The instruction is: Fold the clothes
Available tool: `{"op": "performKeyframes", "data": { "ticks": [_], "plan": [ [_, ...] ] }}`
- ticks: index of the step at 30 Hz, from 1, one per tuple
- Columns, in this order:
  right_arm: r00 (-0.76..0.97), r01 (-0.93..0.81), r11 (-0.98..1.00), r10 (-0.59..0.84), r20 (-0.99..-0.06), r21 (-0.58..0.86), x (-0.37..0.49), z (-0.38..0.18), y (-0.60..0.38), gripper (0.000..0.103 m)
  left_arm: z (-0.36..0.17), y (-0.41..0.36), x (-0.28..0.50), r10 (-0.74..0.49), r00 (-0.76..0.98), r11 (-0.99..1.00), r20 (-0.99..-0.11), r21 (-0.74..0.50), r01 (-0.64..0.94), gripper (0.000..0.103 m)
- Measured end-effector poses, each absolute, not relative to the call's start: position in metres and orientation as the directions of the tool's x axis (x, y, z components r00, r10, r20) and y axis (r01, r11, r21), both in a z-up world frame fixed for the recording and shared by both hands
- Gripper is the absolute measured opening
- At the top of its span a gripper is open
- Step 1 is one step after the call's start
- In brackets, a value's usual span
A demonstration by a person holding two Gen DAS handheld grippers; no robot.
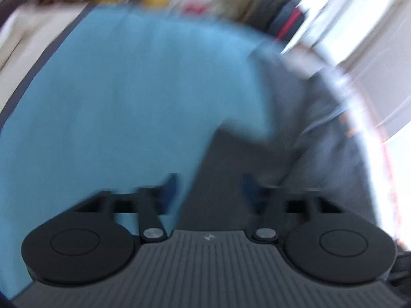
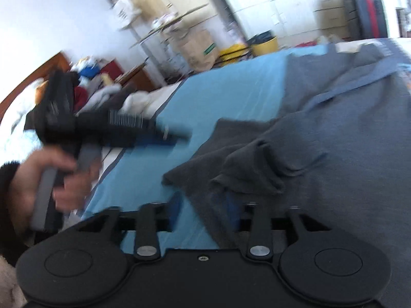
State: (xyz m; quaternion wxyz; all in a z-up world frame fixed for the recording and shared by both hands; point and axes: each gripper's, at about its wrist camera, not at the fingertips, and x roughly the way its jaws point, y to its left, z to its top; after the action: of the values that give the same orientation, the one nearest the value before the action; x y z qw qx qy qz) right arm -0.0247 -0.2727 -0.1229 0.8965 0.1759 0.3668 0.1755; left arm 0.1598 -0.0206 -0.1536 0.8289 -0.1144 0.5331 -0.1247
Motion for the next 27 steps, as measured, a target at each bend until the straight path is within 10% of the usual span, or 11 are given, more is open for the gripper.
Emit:
{"op": "performKeyframes", "data": {
  "ticks": [11, 13, 22, 27],
  "plan": [
    [0.693, -0.156, 0.966, 0.256, -0.674, 0.205, -0.022, -0.145, -0.241, 0.064, -0.168, -0.034, 0.162, -0.339, 0.451, 0.930, -0.826, -0.367, 0.028, 0.064],
    [0.701, -0.162, 0.965, 0.260, -0.664, 0.207, -0.020, -0.145, -0.239, 0.064, -0.166, -0.044, 0.159, -0.373, 0.453, 0.925, -0.810, -0.363, 0.113, 0.004],
    [0.705, -0.158, 0.962, 0.269, -0.656, 0.224, -0.020, -0.146, -0.240, 0.065, -0.121, -0.078, 0.127, -0.225, 0.716, 0.971, -0.660, -0.090, 0.222, 0.003],
    [0.701, -0.156, 0.963, 0.266, -0.662, 0.221, -0.020, -0.150, -0.238, 0.065, -0.165, -0.073, 0.153, -0.201, 0.513, 0.977, -0.834, -0.136, 0.162, 0.011]
  ]
}}
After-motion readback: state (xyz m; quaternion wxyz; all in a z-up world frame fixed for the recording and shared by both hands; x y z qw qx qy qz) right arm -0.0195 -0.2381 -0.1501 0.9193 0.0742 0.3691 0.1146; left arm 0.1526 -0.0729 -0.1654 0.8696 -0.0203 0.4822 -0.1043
